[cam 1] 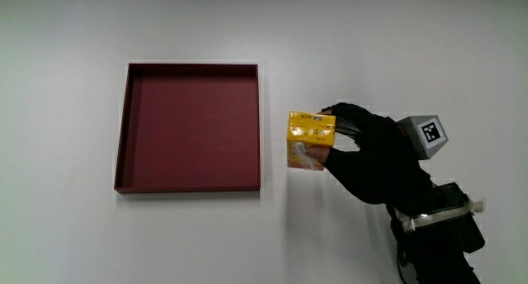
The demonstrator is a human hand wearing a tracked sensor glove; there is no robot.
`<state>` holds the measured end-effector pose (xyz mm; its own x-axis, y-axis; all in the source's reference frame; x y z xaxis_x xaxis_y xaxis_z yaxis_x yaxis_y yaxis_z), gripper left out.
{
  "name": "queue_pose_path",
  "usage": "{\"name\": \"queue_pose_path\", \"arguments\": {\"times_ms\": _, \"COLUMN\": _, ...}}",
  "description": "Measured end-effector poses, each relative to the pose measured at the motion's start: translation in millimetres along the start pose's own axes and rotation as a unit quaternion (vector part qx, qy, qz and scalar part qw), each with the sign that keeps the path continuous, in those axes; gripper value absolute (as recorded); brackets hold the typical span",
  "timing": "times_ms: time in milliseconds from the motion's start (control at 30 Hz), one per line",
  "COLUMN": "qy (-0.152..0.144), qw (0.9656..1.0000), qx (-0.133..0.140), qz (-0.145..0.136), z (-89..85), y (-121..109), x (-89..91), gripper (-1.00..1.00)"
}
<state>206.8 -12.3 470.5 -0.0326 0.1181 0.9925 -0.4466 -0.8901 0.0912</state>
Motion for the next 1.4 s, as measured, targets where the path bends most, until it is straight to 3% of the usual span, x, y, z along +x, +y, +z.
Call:
{"name": "queue_pose_path", "arguments": {"times_ms": 167, "qy": -0.014, "qw": 0.9998, "qx": 0.010, "qz": -0.007, "z": 12.8, "y": -7, "x": 11.5, "gripper": 0.00}}
{"name": "queue_pose_path", "arguments": {"times_ms": 433, "qy": 0.003, "qw": 0.9991, "qx": 0.010, "qz": -0.041, "z": 15.4, "y": -10, "x": 37.0, "gripper": 0.00}}
{"name": "queue_pose_path", "arguments": {"times_ms": 633, "qy": 0.019, "qw": 0.9978, "qx": 0.006, "qz": -0.063, "z": 13.5, "y": -10, "x": 55.3, "gripper": 0.00}}
{"name": "queue_pose_path", "arguments": {"times_ms": 733, "qy": 0.049, "qw": 0.9965, "qx": 0.001, "qz": -0.068, "z": 13.7, "y": -10, "x": 63.3, "gripper": 0.00}}
{"name": "queue_pose_path", "arguments": {"times_ms": 867, "qy": 0.065, "qw": 0.9955, "qx": -0.005, "qz": -0.069, "z": 11.8, "y": -11, "x": 66.2, "gripper": 0.00}}
{"name": "queue_pose_path", "arguments": {"times_ms": 1133, "qy": 0.069, "qw": 0.9947, "qx": -0.006, "qz": -0.076, "z": 12.0, "y": -13, "x": 70.5, "gripper": 0.00}}
{"name": "queue_pose_path", "arguments": {"times_ms": 1400, "qy": 0.060, "qw": 0.9936, "qx": -0.009, "qz": -0.095, "z": 13.9, "y": -15, "x": 68.5, "gripper": 0.50}}
